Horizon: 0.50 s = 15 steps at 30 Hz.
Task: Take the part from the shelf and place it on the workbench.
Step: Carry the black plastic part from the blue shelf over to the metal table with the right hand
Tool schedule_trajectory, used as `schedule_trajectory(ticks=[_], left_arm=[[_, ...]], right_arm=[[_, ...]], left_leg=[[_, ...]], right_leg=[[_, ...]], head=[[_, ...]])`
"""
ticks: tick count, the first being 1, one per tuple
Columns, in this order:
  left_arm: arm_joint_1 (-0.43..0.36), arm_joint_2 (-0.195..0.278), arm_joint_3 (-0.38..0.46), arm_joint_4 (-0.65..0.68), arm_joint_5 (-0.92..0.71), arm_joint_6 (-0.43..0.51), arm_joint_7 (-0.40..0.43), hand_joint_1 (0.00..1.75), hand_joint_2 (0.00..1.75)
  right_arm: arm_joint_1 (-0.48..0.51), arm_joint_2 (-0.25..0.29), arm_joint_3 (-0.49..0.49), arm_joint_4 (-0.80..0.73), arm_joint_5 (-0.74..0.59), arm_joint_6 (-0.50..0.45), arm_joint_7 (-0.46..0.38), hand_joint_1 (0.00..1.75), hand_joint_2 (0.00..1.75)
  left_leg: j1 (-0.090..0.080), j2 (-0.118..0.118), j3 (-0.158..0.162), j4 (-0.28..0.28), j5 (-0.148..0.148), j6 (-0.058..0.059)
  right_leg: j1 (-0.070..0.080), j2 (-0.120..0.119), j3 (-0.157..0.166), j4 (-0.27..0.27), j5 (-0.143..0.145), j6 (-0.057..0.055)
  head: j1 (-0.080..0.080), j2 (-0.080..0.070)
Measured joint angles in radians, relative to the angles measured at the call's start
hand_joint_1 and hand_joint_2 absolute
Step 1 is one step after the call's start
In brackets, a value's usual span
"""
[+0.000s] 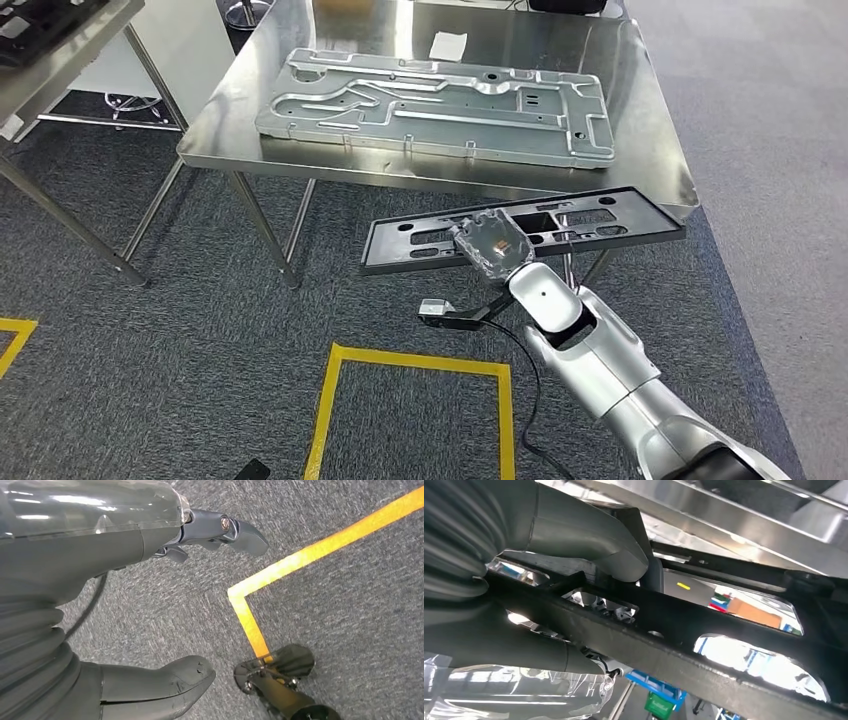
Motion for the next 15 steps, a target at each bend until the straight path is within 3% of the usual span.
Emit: schedule_trajectory(ticks=[3, 5, 7, 9, 13, 15], left_arm=[[0.002, 0.000, 0.000, 0.000, 0.001, 0.001, 0.001, 0.00, 1.75], [0.001, 0.000, 0.000, 0.000, 0.001, 0.002, 0.002, 0.00, 1.75], [0.000, 0.001, -0.001, 0.000, 0.001, 0.005, 0.005, 0.00, 1.75], [0.000, 0.002, -0.001, 0.000, 0.001, 0.006, 0.006, 0.00, 1.75], [0.000, 0.005, -0.002, 0.000, 0.000, 0.007, 0.007, 0.00, 1.75], [0.001, 0.006, -0.002, 0.000, 0.000, 0.007, 0.008, 0.00, 1.75]], right_arm=[[-0.005, -0.021, -0.001, -0.012, 0.032, -0.020, 0.027, 1.75, 1.75], [-0.017, -0.036, 0.000, -0.029, 0.045, -0.037, 0.054, 1.75, 1.75], [-0.036, -0.052, 0.005, -0.053, 0.049, -0.054, 0.088, 1.75, 1.75], [-0.058, -0.070, 0.010, -0.076, 0.051, -0.071, 0.122, 1.75, 1.75], [-0.087, -0.085, 0.021, -0.104, 0.052, -0.084, 0.149, 1.75, 1.75], [-0.087, -0.090, 0.028, -0.110, 0.053, -0.089, 0.161, 1.75, 1.75]], left_leg=[[-0.003, -0.002, 0.035, -0.001, -0.028, -0.007], [-0.006, -0.001, 0.046, -0.001, -0.042, -0.019], [-0.008, 0.000, 0.054, 0.004, -0.047, -0.032], [-0.008, 0.003, 0.037, 0.056, -0.054, -0.040], [-0.002, 0.004, -0.098, 0.275, -0.128, -0.051], [0.000, 0.004, -0.133, 0.295, -0.154, -0.054]], right_leg=[[0.007, -0.002, 0.054, -0.194, 0.141, -0.017], [0.013, -0.003, 0.071, -0.255, 0.174, -0.029], [0.011, -0.002, 0.082, -0.259, 0.166, -0.039], [0.005, -0.003, 0.103, -0.264, 0.161, -0.051], [0.004, 0.001, 0.135, -0.266, 0.136, -0.061], [0.004, 0.002, 0.152, -0.266, 0.121, -0.059]], head=[[0.000, 0.000], [0.000, 0.000], [0.000, 0.000], [-0.002, 0.000], [-0.004, 0.000], [-0.005, 0.000]])
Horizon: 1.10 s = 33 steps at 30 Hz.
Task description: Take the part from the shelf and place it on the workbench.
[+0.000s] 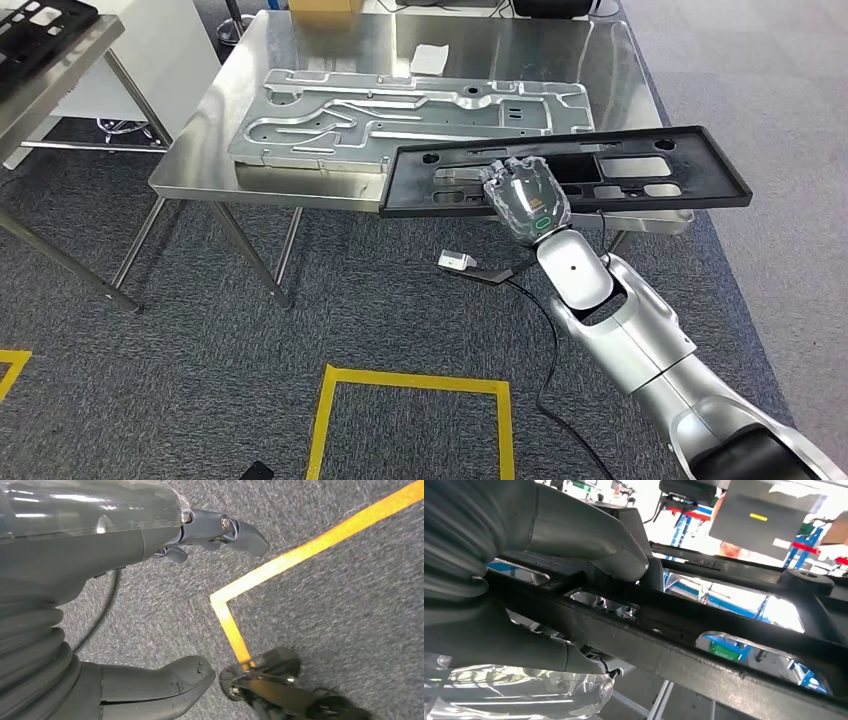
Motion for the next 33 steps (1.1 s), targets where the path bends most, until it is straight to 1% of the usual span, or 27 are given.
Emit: schedule_trajectory(ticks=[1, 2, 4, 5, 6, 8, 9, 10, 11, 12, 14, 15, 16, 17, 19, 20, 21, 22, 23, 25, 26, 27, 29, 30, 31, 32, 33], left_arm=[[0.000, 0.000, 0.000, 0.000, 0.000, 0.000, 0.000, 0.00, 1.75], [0.001, 0.001, 0.000, 0.000, -0.001, 0.000, 0.001, 0.00, 1.75], [0.002, 0.002, -0.001, 0.000, -0.002, 0.000, 0.002, 0.00, 1.75], [0.003, 0.003, -0.001, 0.000, -0.002, 0.000, 0.003, 0.00, 1.75], [0.003, 0.003, -0.002, 0.000, -0.003, -0.001, 0.004, 0.00, 1.75], [0.001, 0.004, -0.006, 0.000, -0.003, -0.002, 0.006, 0.00, 1.75], [0.000, 0.004, -0.008, 0.000, -0.003, -0.002, 0.007, 0.00, 1.75], [-0.002, 0.004, -0.010, 0.000, -0.003, -0.002, 0.007, 0.00, 1.75], [-0.003, 0.004, -0.013, 0.000, -0.003, -0.002, 0.008, 0.00, 1.75], [-0.004, 0.004, -0.016, 0.000, -0.003, -0.002, 0.008, 0.00, 1.75], [-0.004, 0.004, -0.020, 0.000, -0.003, -0.002, 0.009, 0.00, 1.75], [-0.004, 0.004, -0.021, 0.000, -0.003, -0.002, 0.009, 0.00, 1.75], [-0.003, 0.004, -0.022, 0.000, -0.003, -0.002, 0.010, 0.00, 1.75], [-0.003, 0.004, -0.023, 0.000, -0.003, -0.002, 0.010, 0.00, 1.75], [-0.003, 0.004, -0.024, 0.000, -0.003, -0.002, 0.010, 0.00, 1.75], [-0.004, 0.003, -0.024, 0.000, -0.003, -0.004, 0.010, 0.00, 1.75], [-0.005, 0.003, -0.025, 0.001, -0.003, -0.005, 0.010, 0.00, 1.75], [-0.005, 0.003, -0.025, 0.001, -0.003, -0.006, 0.010, 0.00, 1.75], [-0.005, 0.003, -0.025, 0.001, -0.003, -0.008, 0.010, 0.00, 1.75], [-0.006, 0.006, -0.026, 0.001, -0.003, -0.010, 0.010, 0.00, 1.75], [-0.007, 0.007, -0.026, 0.001, -0.003, -0.011, 0.010, 0.00, 1.75], [-0.008, 0.009, -0.027, 0.001, -0.003, -0.013, 0.011, 0.00, 1.75], [-0.007, 0.011, -0.027, 0.001, -0.003, -0.015, 0.011, 0.00, 1.75], [-0.007, 0.013, -0.028, 0.001, -0.003, -0.016, 0.012, 0.00, 1.75], [-0.006, 0.014, -0.029, 0.001, -0.003, -0.016, 0.012, 0.00, 1.75], [-0.006, 0.015, -0.030, 0.001, -0.003, -0.016, 0.013, 0.00, 1.75], [-0.005, 0.016, -0.031, 0.001, -0.003, -0.016, 0.013, 0.00, 1.75]], right_arm=[[0.000, -0.003, 0.003, -0.003, 0.000, -0.003, 0.007, 1.75, 1.75], [-0.002, -0.005, 0.005, -0.006, 0.000, -0.006, 0.013, 1.75, 1.75], [-0.006, -0.008, 0.006, -0.009, 0.000, -0.014, 0.018, 1.75, 1.75], [-0.008, -0.009, 0.006, -0.008, 0.000, -0.018, 0.017, 1.75, 1.75], [-0.011, -0.010, 0.006, -0.006, 0.000, -0.022, 0.013, 1.75, 1.75], [-0.014, -0.011, 0.005, 0.001, 0.000, -0.028, -0.002, 1.75, 1.75], [-0.015, -0.011, 0.002, 0.006, 0.000, -0.030, -0.012, 1.75, 1.75], [-0.016, -0.011, -0.003, 0.013, 0.000, -0.034, -0.020, 1.75, 1.75], [-0.017, -0.011, -0.008, 0.020, 0.000, -0.038, -0.026, 1.75, 1.75], [-0.017, -0.011, -0.012, 0.028, 0.000, -0.042, -0.031, 1.75, 1.75], [-0.014, -0.010, -0.018, 0.045, 0.000, -0.046, -0.037, 1.75, 1.75], [-0.011, -0.010, -0.021, 0.055, 0.000, -0.046, -0.042, 1.75, 1.75], [-0.008, -0.010, -0.027, 0.066, 0.000, -0.046, -0.048, 1.75, 1.75], [-0.005, -0.010, -0.035, 0.077, 0.000, -0.045, -0.055, 1.75, 1.75], [-0.002, -0.008, -0.053, 0.103, -0.001, -0.048, -0.069, 1.75, 1.75], [-0.002, -0.008, -0.062, 0.117, -0.001, -0.051, -0.076, 1.75, 1.75], [-0.001, -0.005, -0.070, 0.131, -0.003, -0.054, -0.083, 1.75, 1.75], [0.000, -0.002, -0.078, 0.145, -0.005, -0.057, -0.090, 1.75, 1.75], [0.000, 0.003, -0.087, 0.159, -0.008, -0.058, -0.097, 1.75, 1.75], [0.001, 0.014, -0.105, 0.188, -0.015, -0.059, -0.111, 1.75, 1.75], [-0.001, 0.019, -0.112, 0.203, -0.018, -0.059, -0.117, 1.75, 1.75], [-0.002, 0.025, -0.116, 0.218, -0.019, -0.058, -0.123, 1.75, 1.75], [-0.002, 0.037, -0.119, 0.244, -0.021, -0.056, -0.133, 1.75, 1.75], [-0.001, 0.042, -0.121, 0.255, -0.021, -0.055, -0.138, 1.75, 1.75], [0.000, 0.046, -0.122, 0.265, -0.021, -0.054, -0.141, 1.75, 1.75], [-0.001, 0.049, -0.125, 0.274, -0.021, -0.053, -0.142, 1.75, 1.75], [-0.001, 0.053, -0.127, 0.280, -0.021, -0.053, -0.143, 1.75, 1.75]], left_leg=[[0.001, 0.000, -0.005, -0.024, 0.007, 0.000], [0.002, 0.001, 0.000, -0.073, 0.037, 0.001], [0.001, 0.002, 0.022, -0.207, 0.153, 0.007], [-0.001, 0.003, 0.031, -0.253, 0.199, 0.011], [-0.003, 0.003, 0.036, -0.278, 0.227, 0.017], [-0.003, 0.002, 0.044, -0.284, 0.224, 0.027], [-0.001, 0.001, 0.051, -0.287, 0.222, 0.034], [0.000, 0.000, 0.060, -0.289, 0.217, 0.040], [0.001, -0.001, 0.069, -0.291, 0.211, 0.046], [0.001, -0.001, 0.077, -0.292, 0.204, 0.050], [0.001, -0.003, 0.095, -0.292, 0.186, 0.052], [0.001, -0.005, 0.107, -0.291, 0.176, 0.051], [0.000, -0.007, 0.121, -0.291, 0.165, 0.050], [0.000, -0.009, 0.136, -0.291, 0.153, 0.049], [-0.002, -0.012, 0.167, -0.290, 0.129, 0.044], [-0.003, -0.013, 0.177, -0.292, 0.118, 0.040], [-0.004, -0.014, 0.184, -0.296, 0.110, 0.034], [-0.004, -0.015, 0.190, -0.296, 0.107, 0.027], [-0.005, -0.015, 0.195, -0.296, 0.106, 0.020], [-0.004, -0.011, 0.185, -0.255, 0.111, 0.010], [-0.003, -0.009, 0.163, -0.213, 0.109, 0.005], [-0.002, -0.007, 0.127, -0.154, 0.098, 0.000], [0.000, -0.004, 0.044, -0.042, 0.044, -0.009], [0.001, -0.003, 0.012, -0.014, 0.016, -0.011], [0.001, -0.003, -0.006, -0.018, 0.006, -0.011], [0.001, -0.002, -0.009, -0.052, 0.021, -0.010], [0.001, -0.001, -0.001, -0.110, 0.065, -0.007]], right_leg=[[0.000, 0.000, 0.012, 0.000, -0.010, 0.002], [-0.001, 0.001, 0.027, 0.001, -0.022, 0.004], [0.001, 0.001, 0.053, 0.004, -0.047, 0.012], [0.002, 0.002, 0.060, 0.006, -0.058, 0.018], [0.004, 0.003, 0.066, 0.006, -0.065, 0.024], [0.006, 0.004, 0.069, 0.012, -0.070, 0.036], [0.005, 0.003, 0.065, 0.027, -0.070, 0.041], [0.003, 0.002, 0.050, 0.057, -0.071, 0.046], [0.001, 0.000, 0.023, 0.105, -0.079, 0.051], [-0.001, -0.001, -0.016, 0.166, -0.096, 0.056], [-0.004, -0.002, -0.102, 0.276, -0.147, 0.062], [-0.004, -0.002, -0.131, 0.297, -0.162, 0.063], [-0.004, -0.002, -0.145, 0.284, -0.156, 0.063], [-0.004, -0.002, -0.143, 0.242, -0.128, 0.060], [0.001, -0.002, -0.118, 0.108, -0.011, 0.046], [0.005, -0.003, -0.107, 0.057, 0.035, 0.038], [0.009, -0.003, -0.100, 0.025, 0.068, 0.031], [0.012, -0.003, -0.096, 0.013, 0.074, 0.025], [0.012, -0.002, -0.088, 0.009, 0.068, 0.019], [0.008, -0.001, -0.065, -0.002, 0.059, 0.005], [0.006, 0.000, -0.052, -0.006, 0.052, -0.001], [0.005, 0.000, -0.039, -0.009, 0.044, -0.005], [0.005, 0.002, -0.018, -0.010, 0.025, -0.009], [0.005, 0.003, -0.006, -0.009, 0.013, -0.008], [0.005, 0.004, 0.009, -0.009, 0.001, -0.007], [0.005, 0.005, 0.024, -0.008, -0.011, -0.005], [0.005, 0.005, 0.040, -0.007, -0.025, -0.003]], head=[[0.000, 0.000], [0.000, 0.000], [0.000, 0.000], [0.000, 0.000], [0.000, 0.000], [0.000, 0.000], [0.000, 0.000], [0.002, 0.000], [0.003, 0.000], [0.004, 0.000], [0.006, 0.000], [0.006, 0.000], [0.006, 0.000], [0.006, 0.000], [0.006, 0.000], [0.007, 0.000], [0.007, 0.000], [0.008, 0.000], [0.009, 0.000], [0.008, 0.000], [0.007, 0.000], [0.006, 0.000], [0.004, 0.000], [0.004, 0.000], [0.004, 0.000], [0.004, 0.000], [0.004, 0.000]])
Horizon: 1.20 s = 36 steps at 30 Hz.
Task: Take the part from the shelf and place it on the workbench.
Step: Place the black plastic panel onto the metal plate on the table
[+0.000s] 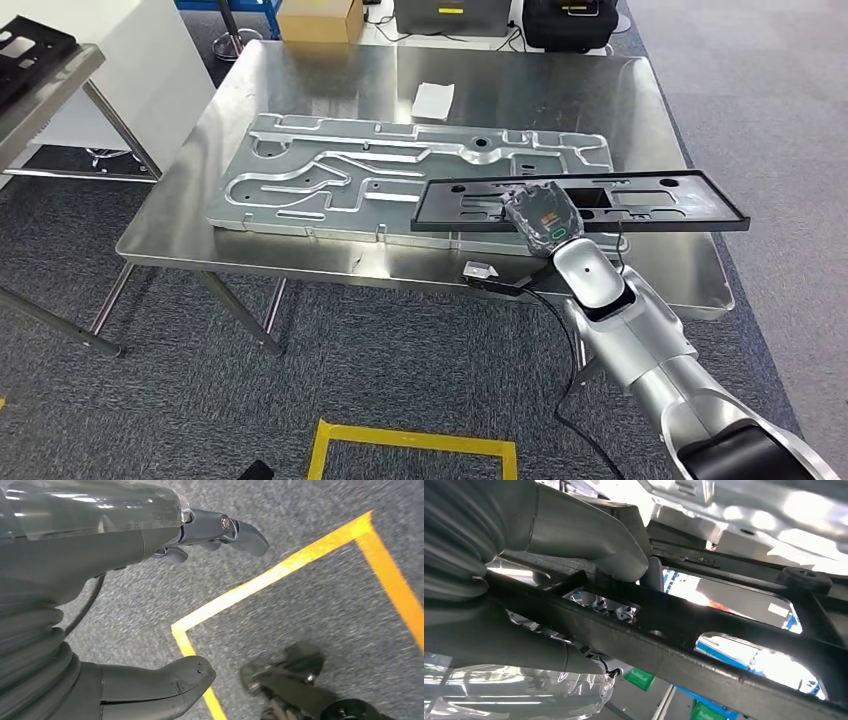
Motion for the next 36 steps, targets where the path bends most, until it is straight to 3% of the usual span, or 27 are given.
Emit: schedule_trajectory(ticks=[2, 3, 4, 6, 8, 11, 13, 14, 15, 17, 18, 19, 22, 24, 26, 28, 29, 30, 32, 33, 34, 36], left_arm=[[0.003, 0.002, -0.001, 0.000, 0.000, 0.000, 0.001, 0.00, 1.75], [0.003, 0.003, -0.001, 0.000, 0.000, 0.000, 0.001, 0.00, 1.75], [0.004, 0.004, -0.001, 0.000, 0.000, -0.001, 0.001, 0.00, 1.75], [0.003, 0.004, -0.002, 0.000, 0.000, -0.002, 0.002, 0.00, 1.75], [0.001, 0.004, -0.004, 0.000, 0.000, -0.002, 0.001, 0.00, 1.75], [-0.001, 0.004, -0.008, 0.000, 0.000, -0.002, 0.001, 0.00, 1.75], [0.000, 0.004, -0.010, 0.000, 0.000, -0.002, 0.002, 0.00, 1.75], [0.001, 0.004, -0.012, 0.000, 0.000, -0.002, 0.003, 0.00, 1.75], [0.001, 0.004, -0.013, 0.000, 0.000, -0.003, 0.003, 0.00, 1.75], [0.000, 0.004, -0.015, 0.000, 0.000, -0.005, 0.004, 0.00, 1.75], [-0.001, 0.003, -0.016, 0.000, -0.001, -0.006, 0.004, 0.00, 1.75], [-0.003, 0.003, -0.016, 0.000, -0.001, -0.008, 0.005, 0.00, 1.75], [-0.007, 0.004, -0.018, 0.000, -0.008, -0.011, 0.007, 0.00, 1.75], [-0.012, 0.004, -0.019, 0.000, -0.014, -0.012, 0.008, 0.00, 1.75], [-0.018, 0.004, -0.020, 0.000, -0.017, -0.013, 0.010, 0.00, 1.75], [-0.018, 0.004, -0.023, 0.000, -0.018, -0.014, 0.013, 0.00, 1.75], [-0.018, 0.004, -0.025, 0.000, -0.018, -0.014, 0.014, 0.00, 1.75], [-0.017, 0.004, -0.026, 0.000, -0.019, -0.014, 0.015, 0.00, 1.75], [-0.016, 0.005, -0.029, 0.000, -0.019, -0.012, 0.016, 0.00, 1.75], [-0.016, 0.005, -0.029, 0.000, -0.019, -0.009, 0.017, 0.00, 1.75], [-0.017, 0.005, -0.031, 0.000, -0.018, -0.003, 0.020, 0.00, 1.75], [-0.018, 0.004, -0.034, 0.000, -0.018, 0.012, 0.029, 0.00, 1.75]], right_arm=[[-0.003, 0.007, -0.003, 0.013, 0.000, 0.001, 0.000, 1.75, 1.75], [-0.004, 0.010, -0.004, 0.019, 0.000, 0.002, 0.000, 1.75, 1.75], [-0.005, 0.012, -0.005, 0.025, 0.000, 0.002, 0.000, 1.75, 1.75], [-0.008, 0.014, -0.008, 0.030, 0.000, 0.003, 0.000, 1.75, 1.75], [-0.013, 0.014, -0.011, 0.033, -0.001, 0.003, 0.000, 1.75, 1.75], [-0.017, 0.016, -0.014, 0.040, -0.005, 0.007, -0.006, 1.75, 1.75], [-0.015, 0.017, -0.014, 0.048, -0.007, 0.011, -0.011, 1.75, 1.75], [-0.014, 0.017, -0.014, 0.052, -0.008, 0.012, -0.012, 1.75, 1.75], [-0.015, 0.018, -0.014, 0.056, -0.009, 0.014, -0.013, 1.75, 1.75], [-0.018, 0.019, -0.014, 0.068, -0.013, 0.017, -0.017, 1.75, 1.75], [-0.019, 0.021, -0.014, 0.075, -0.015, 0.019, -0.021, 1.75, 1.75], [-0.020, 0.023, -0.014, 0.083, -0.016, 0.020, -0.025, 1.75, 1.75], [-0.029, 0.036, -0.017, 0.106, -0.026, 0.024, -0.033, 1.75, 1.75], [-0.046, 0.051, -0.020, 0.129, -0.035, 0.025, -0.038, 1.75, 1.75], [-0.060, 0.067, -0.022, 0.160, -0.044, 0.025, -0.044, 1.75, 1.75], [-0.064, 0.081, -0.024, 0.193, -0.051, 0.026, -0.048, 1.75, 1.75], [-0.064, 0.088, -0.025, 0.206, -0.052, 0.026, -0.050, 1.75, 1.75], [-0.065, 0.094, -0.026, 0.219, -0.053, 0.027, -0.050, 1.75, 1.75], [-0.067, 0.105, -0.028, 0.239, -0.054, 0.026, -0.051, 1.75, 1.75], [-0.070, 0.109, -0.028, 0.249, -0.055, 0.024, -0.051, 1.75, 1.75], [-0.072, 0.113, -0.029, 0.260, -0.056, 0.021, -0.051, 1.75, 1.75], [-0.077, 0.119, -0.033, 0.280, -0.062, 0.013, -0.051, 1.75, 1.75]], left_leg=[[-0.002, 0.001, 0.020, -0.128, 0.122, 0.010], [-0.005, 0.001, 0.026, -0.166, 0.163, 0.016], [-0.006, 0.001, 0.029, -0.185, 0.181, 0.022], [-0.006, 0.000, 0.041, -0.189, 0.172, 0.035], [-0.003, 0.000, 0.060, -0.193, 0.162, 0.047], [-0.001, -0.001, 0.086, -0.194, 0.138, 0.054], [-0.001, -0.004, 0.110, -0.194, 0.117, 0.053], [0.000, -0.006, 0.125, -0.194, 0.106, 0.052], [0.000, -0.008, 0.141, -0.194, 0.094, 0.049], [-0.001, -0.010, 0.166, -0.192, 0.070, 0.042], [-0.002, -0.011, 0.173, -0.191, 0.059, 0.036], [-0.003, -0.013, 0.180, -0.188, 0.050, 0.029], [-0.004, -0.011, 0.195, -0.178, 0.034, 0.010], [-0.001, -0.005, 0.161, -0.103, 0.014, 0.002], [0.000, -0.001, 0.081, 0.029, -0.031, -0.004], [0.000, -0.001, 0.016, 0.097, -0.066, -0.006], [0.000, -0.001, 0.005, 0.082, -0.057, -0.004], [0.000, -0.001, 0.008, 0.034, -0.021, 0.001], [-0.005, -0.001, 0.028, -0.098, 0.095, 0.014], [-0.008, -0.001, 0.037, -0.145, 0.139, 0.021], [-0.010, -0.001, 0.040, -0.170, 0.164, 0.026], [-0.011, 0.000, 0.044, -0.177, 0.168, 0.034]], right_leg=[[0.003, 0.001, 0.023, 0.005, -0.027, 0.007], [0.004, 0.002, 0.029, 0.006, -0.038, 0.013], [0.005, 0.003, 0.033, 0.008, -0.046, 0.019], [0.004, 0.004, 0.037, 0.018, -0.053, 0.030], [0.002, 0.001, 0.011, 0.078, -0.060, 0.039], [-0.005, -0.003, -0.106, 0.256, -0.122, 0.053], [-0.011, -0.005, -0.168, 0.307, -0.158, 0.059], [-0.013, -0.006, -0.178, 0.284, -0.144, 0.060], [-0.014, -0.007, -0.175, 0.234, -0.104, 0.058], [-0.012, -0.009, -0.156, 0.102, 0.022, 0.050], [-0.009, -0.010, -0.149, 0.057, 0.067, 0.043], [-0.006, -0.010, -0.146, 0.032, 0.092, 0.036], [-0.006, -0.008, -0.125, 0.021, 0.082, 0.014], [-0.009, -0.005, -0.103, 0.017, 0.070, 0.002], [-0.006, -0.002, -0.084, 0.017, 0.054, -0.005], [-0.003, 0.000, -0.061, 0.017, 0.034, -0.006], [-0.001, 0.000, -0.047, 0.017, 0.023, -0.006], [0.001, 0.001, -0.032, 0.017, 0.012, -0.006], [0.004, 0.002, -0.007, 0.019, -0.009, -0.003], [0.006, 0.003, -0.001, 0.021, -0.017, 0.001], [0.006, 0.005, 0.001, 0.022, -0.024, 0.007], [0.006, 0.006, 0.001, 0.021, -0.033, 0.020]], head=[[-0.001, 0.000], [0.000, 0.000], [0.000, 0.000], [0.000, 0.000], [0.002, 0.000], [0.004, 0.000], [0.005, 0.000], [0.005, 0.000], [0.005, 0.000], [0.005, 0.000], [0.005, 0.000], [0.005, 0.000], [0.004, 0.000], [0.000, 0.000], [-0.004, 0.000], [-0.004, 0.000], [-0.004, 0.000], [-0.004, 0.000], [-0.004, 0.000], [-0.004, 0.000], [-0.004, 0.000], [-0.004, 0.000]])
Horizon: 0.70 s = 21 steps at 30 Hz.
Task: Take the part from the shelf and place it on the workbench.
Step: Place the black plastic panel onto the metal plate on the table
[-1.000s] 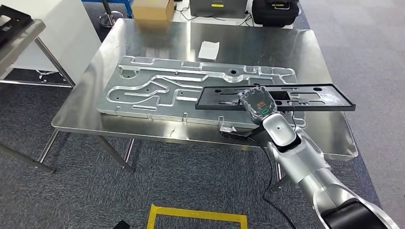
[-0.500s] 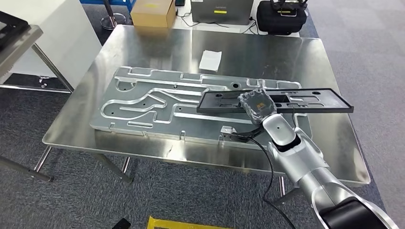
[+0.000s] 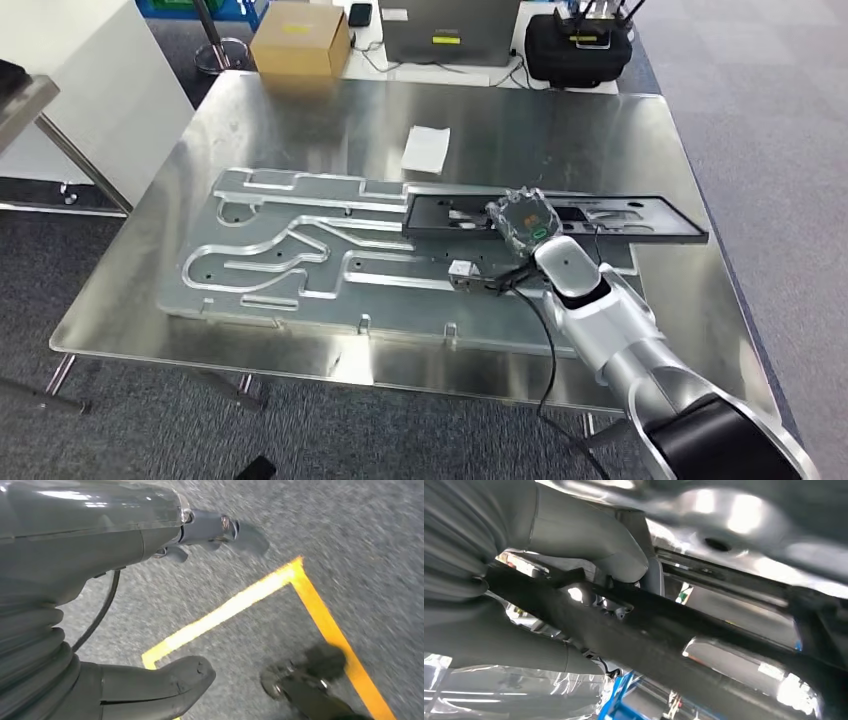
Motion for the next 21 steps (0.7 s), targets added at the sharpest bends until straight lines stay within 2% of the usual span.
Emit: schedule_trajectory(ticks=[2, 3, 4, 6, 7, 8, 9, 10, 11, 12, 13, 14, 16, 18, 21], left_arm=[[-0.002, -0.002, -0.004, 0.000, 0.001, 0.011, 0.006, 0.00, 1.75], [-0.003, -0.003, -0.006, 0.000, 0.001, 0.013, 0.007, 0.00, 1.75], [-0.004, -0.003, -0.007, 0.000, 0.002, 0.014, 0.007, 0.00, 1.75], [-0.005, -0.003, -0.008, 0.000, 0.004, 0.015, 0.007, 0.00, 1.75], [-0.004, -0.003, -0.009, 0.000, 0.004, 0.014, 0.006, 0.00, 1.75], [-0.003, -0.003, -0.009, 0.000, 0.005, 0.013, 0.006, 0.00, 1.75], [-0.001, -0.004, -0.009, 0.000, 0.005, 0.011, 0.005, 0.00, 1.75], [0.000, -0.004, -0.009, 0.000, 0.005, 0.010, 0.003, 0.00, 1.75], [0.000, -0.004, -0.009, 0.000, 0.005, 0.009, 0.002, 0.00, 1.75], [-0.001, -0.004, -0.009, 0.000, 0.005, 0.008, 0.000, 0.00, 1.75], [-0.001, -0.004, -0.009, 0.000, 0.005, 0.006, -0.002, 0.00, 1.75], [-0.002, -0.005, -0.009, 0.000, 0.005, 0.004, -0.005, 0.00, 1.75], [-0.001, -0.005, -0.010, 0.000, 0.004, -0.001, -0.011, 0.00, 1.75], [-0.001, -0.004, -0.010, 0.000, 0.004, -0.004, -0.015, 0.00, 1.75], [0.001, -0.003, -0.010, 0.000, 0.005, -0.007, -0.017, 0.00, 0.44]], right_arm=[[-0.003, 0.003, -0.005, 0.018, -0.006, -0.008, 0.000, 1.75, 1.75], [-0.005, 0.004, -0.007, 0.027, -0.008, -0.014, 0.000, 1.75, 1.75], [-0.004, 0.004, -0.009, 0.037, -0.009, -0.020, 0.000, 1.75, 1.75], [0.000, 0.004, -0.012, 0.057, -0.012, -0.030, 0.000, 1.75, 1.75], [0.004, 0.004, -0.014, 0.066, -0.014, -0.034, 0.000, 1.75, 1.75], [0.007, 0.004, -0.017, 0.073, -0.016, -0.038, -0.001, 1.75, 1.75], [0.008, 0.004, -0.020, 0.079, -0.018, -0.041, -0.002, 1.75, 1.75], [0.008, 0.004, -0.022, 0.083, -0.020, -0.043, -0.002, 1.75, 1.75], [0.007, 0.004, -0.023, 0.086, -0.021, -0.043, -0.003, 1.75, 1.75], [0.006, 0.004, -0.024, 0.090, -0.023, -0.044, -0.004, 1.75, 1.75], [0.006, 0.004, -0.024, 0.093, -0.024, -0.044, -0.005, 1.75, 1.75], [0.006, 0.004, -0.025, 0.095, -0.025, -0.045, -0.007, 1.75, 1.75], [0.005, 0.005, -0.025, 0.098, -0.025, -0.047, -0.011, 0.87, 0.87], [0.004, 0.006, -0.025, 0.100, -0.025, -0.048, -0.013, 0.00, 0.00], [0.006, 0.008, -0.026, 0.105, -0.025, -0.047, -0.014, 0.00, 0.00]], left_leg=[[0.004, 0.000, 0.007, -0.009, 0.000, 0.008], [0.007, 0.001, 0.012, -0.014, -0.001, 0.012], [0.008, 0.001, 0.015, -0.016, -0.004, 0.016], [0.009, 0.001, 0.019, -0.015, -0.010, 0.020], [0.009, 0.000, 0.022, -0.014, -0.014, 0.021], [0.010, 0.000, 0.026, -0.012, -0.019, 0.019], [0.010, -0.001, 0.031, -0.009, -0.024, 0.017], [0.011, -0.002, 0.037, -0.006, -0.030, 0.014], [0.009, -0.003, 0.041, -0.003, -0.036, 0.010], [0.008, -0.003, 0.043, 0.000, -0.041, 0.005], [0.007, -0.004, 0.044, 0.001, -0.044, 0.000], [0.006, -0.004, 0.045, 0.001, -0.045, -0.005], [0.007, -0.003, 0.047, -0.001, -0.048, -0.016], [0.008, -0.001, 0.034, 0.041, -0.080, -0.025], [0.012, 0.000, -0.046, 0.227, -0.175, -0.034]], right_leg=[[-0.001, -0.003, -0.005, 0.018, -0.019, 0.012], [-0.002, -0.005, -0.022, 0.052, -0.039, 0.018], [-0.005, -0.006, -0.051, 0.106, -0.064, 0.023], [-0.013, -0.007, -0.134, 0.239, -0.107, 0.031], [-0.017, -0.008, -0.165, 0.278, -0.107, 0.035], [-0.020, -0.009, -0.178, 0.280, -0.085, 0.037], [-0.022, -0.010, -0.171, 0.242, -0.046, 0.037], [-0.023, -0.012, -0.148, 0.176, 0.003, 0.036], [-0.021, -0.014, -0.121, 0.109, 0.038, 0.033], [-0.019, -0.015, -0.100, 0.057, 0.060, 0.030], [-0.017, -0.015, -0.088, 0.026, 0.068, 0.026], [-0.014, -0.014, -0.085, 0.018, 0.064, 0.021], [-0.017, -0.013, -0.080, 0.010, 0.067, 0.011], [-0.022, -0.015, -0.071, -0.001, 0.071, -0.002], [-0.021, -0.018, -0.067, -0.004, 0.071, -0.011]], head=[[0.002, 0.000], [0.003, 0.000], [0.004, 0.000], [0.005, 0.000], [0.006, 0.000], [0.006, 0.000], [0.006, 0.000], [0.006, 0.000], [0.006, 0.000], [0.006, 0.000], [0.005, 0.000], [0.005, 0.000], [0.005, 0.000], [0.001, 0.000], [-0.005, 0.000]])
